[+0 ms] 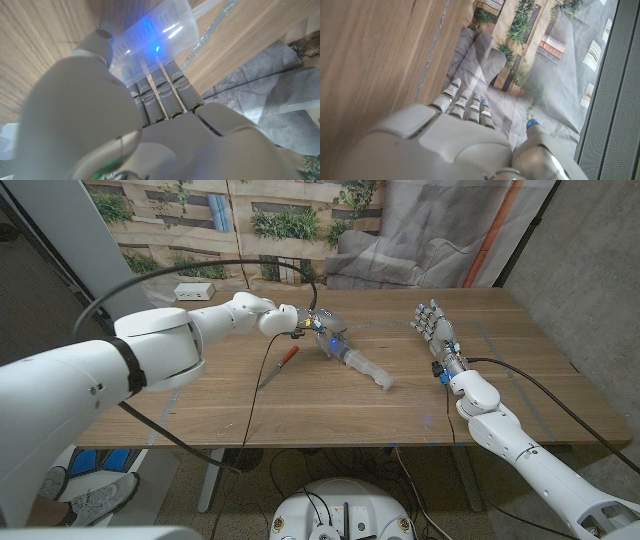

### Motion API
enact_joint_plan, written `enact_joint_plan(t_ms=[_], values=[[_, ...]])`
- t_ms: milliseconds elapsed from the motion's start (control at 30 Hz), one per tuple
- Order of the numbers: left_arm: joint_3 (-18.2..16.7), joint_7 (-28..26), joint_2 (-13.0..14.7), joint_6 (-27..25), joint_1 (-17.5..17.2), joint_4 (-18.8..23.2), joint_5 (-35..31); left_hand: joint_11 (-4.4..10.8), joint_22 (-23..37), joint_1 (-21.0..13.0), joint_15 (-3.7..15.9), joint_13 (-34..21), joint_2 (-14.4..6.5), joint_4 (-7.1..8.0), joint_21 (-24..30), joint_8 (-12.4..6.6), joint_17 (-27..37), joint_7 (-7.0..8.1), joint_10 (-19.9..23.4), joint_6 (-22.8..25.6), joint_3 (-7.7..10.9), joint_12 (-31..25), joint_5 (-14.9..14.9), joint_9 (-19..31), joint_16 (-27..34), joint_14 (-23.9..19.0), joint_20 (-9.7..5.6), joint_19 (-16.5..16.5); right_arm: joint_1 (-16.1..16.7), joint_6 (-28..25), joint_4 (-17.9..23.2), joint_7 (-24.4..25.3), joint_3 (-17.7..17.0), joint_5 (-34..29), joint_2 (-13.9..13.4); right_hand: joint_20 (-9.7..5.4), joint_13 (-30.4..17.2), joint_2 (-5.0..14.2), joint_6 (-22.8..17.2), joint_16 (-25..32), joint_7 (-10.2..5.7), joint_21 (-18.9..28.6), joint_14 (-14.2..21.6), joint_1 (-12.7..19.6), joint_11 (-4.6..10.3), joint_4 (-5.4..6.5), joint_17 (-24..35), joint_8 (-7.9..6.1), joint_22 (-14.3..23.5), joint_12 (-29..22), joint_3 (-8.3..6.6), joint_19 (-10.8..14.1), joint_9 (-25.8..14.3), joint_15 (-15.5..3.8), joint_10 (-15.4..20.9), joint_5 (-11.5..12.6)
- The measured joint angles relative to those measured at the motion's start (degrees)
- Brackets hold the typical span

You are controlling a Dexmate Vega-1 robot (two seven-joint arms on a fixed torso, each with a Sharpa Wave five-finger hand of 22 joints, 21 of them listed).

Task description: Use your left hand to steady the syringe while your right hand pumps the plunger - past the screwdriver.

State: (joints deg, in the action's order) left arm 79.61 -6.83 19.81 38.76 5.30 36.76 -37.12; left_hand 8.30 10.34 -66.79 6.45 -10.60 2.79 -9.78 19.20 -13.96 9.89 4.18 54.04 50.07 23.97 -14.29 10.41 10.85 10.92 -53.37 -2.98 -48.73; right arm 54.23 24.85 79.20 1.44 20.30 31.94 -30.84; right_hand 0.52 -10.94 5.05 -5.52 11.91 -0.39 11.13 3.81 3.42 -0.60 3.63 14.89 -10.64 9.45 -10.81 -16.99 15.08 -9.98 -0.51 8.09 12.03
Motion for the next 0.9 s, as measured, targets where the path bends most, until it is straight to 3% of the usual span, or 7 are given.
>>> enact_joint_plan(t_ms=[200, 400, 600, 900], values=[[-4.9, 4.0, 3.9, -3.5, -2.2, 9.1, -1.3, 0.00, 0.0, 0.0, 0.01, 0.0, 0.0, 0.02, 0.0, 0.10, 0.0, 0.00, 0.0, 0.0, -0.02, 0.0, 0.0, 0.0, -0.2, -0.4, -0.30, -0.3, 0.1, 0.1, 0.3, -0.1, -0.1, 0.0, -0.4, 0.00, 0.0, 0.00, 0.0, 0.0, 0.00, 0.0, 0.1, 0.0, 0.00, 0.00, 0.0, 0.00, 0.0, 0.0, 0.00, 0.0, 0.0, -0.12, 0.0, 0.0], [-9.1, 4.7, 6.4, -4.1, -4.4, 15.4, -1.5, 0.00, 0.0, 0.0, 0.01, 0.0, 0.0, -0.09, 0.0, 0.22, 0.0, 0.00, 0.0, 0.0, 0.09, 0.2, 0.0, 0.0, -0.2, -0.4, -0.31, -0.3, 0.1, 0.1, 0.4, -0.2, -0.1, -0.2, -0.4, 0.00, 0.0, 0.00, 0.0, 0.0, 0.00, 0.0, 0.1, 0.0, 0.00, 0.00, 0.0, 0.00, 0.0, 0.0, 0.00, 0.0, 0.0, -0.12, 0.0, 0.0], [-12.7, 9.6, 8.4, -8.7, -6.8, 20.4, -2.1, 0.01, -0.1, 0.0, 0.01, 0.0, 0.0, -0.09, -0.1, 0.24, -0.3, 0.00, 0.0, 0.0, 0.09, 0.2, 0.0, 0.0, -0.2, -0.4, -0.32, -0.3, 1.1, 0.0, 1.9, 0.4, -0.5, -0.6, -1.5, 0.00, 0.0, 0.00, 0.0, 0.4, 0.00, 0.0, 0.1, 0.0, 0.00, 0.00, 0.0, 0.00, 0.0, 0.0, 0.00, 0.0, 0.0, -0.11, 0.0, 0.0], [-18.8, 13.6, 11.6, -14.7, -12.2, 30.4, -1.5, 0.21, -0.1, 0.0, 0.32, -0.2, 0.0, -0.09, -0.1, 0.60, -0.4, 0.00, 0.2, 0.0, 0.09, 1.0, 0.0, 0.0, -0.8, -0.7, -0.84, -0.2, 4.8, -1.3, 7.6, 3.3, -2.5, -2.2, -4.7, 0.00, 0.0, 0.01, -0.3, 0.4, -0.32, 0.0, 0.1, 0.0, 0.21, -0.24, 0.0, 0.00, 0.0, -0.2, -0.24, 0.0, 0.0, -0.11, 0.2, 0.0]])
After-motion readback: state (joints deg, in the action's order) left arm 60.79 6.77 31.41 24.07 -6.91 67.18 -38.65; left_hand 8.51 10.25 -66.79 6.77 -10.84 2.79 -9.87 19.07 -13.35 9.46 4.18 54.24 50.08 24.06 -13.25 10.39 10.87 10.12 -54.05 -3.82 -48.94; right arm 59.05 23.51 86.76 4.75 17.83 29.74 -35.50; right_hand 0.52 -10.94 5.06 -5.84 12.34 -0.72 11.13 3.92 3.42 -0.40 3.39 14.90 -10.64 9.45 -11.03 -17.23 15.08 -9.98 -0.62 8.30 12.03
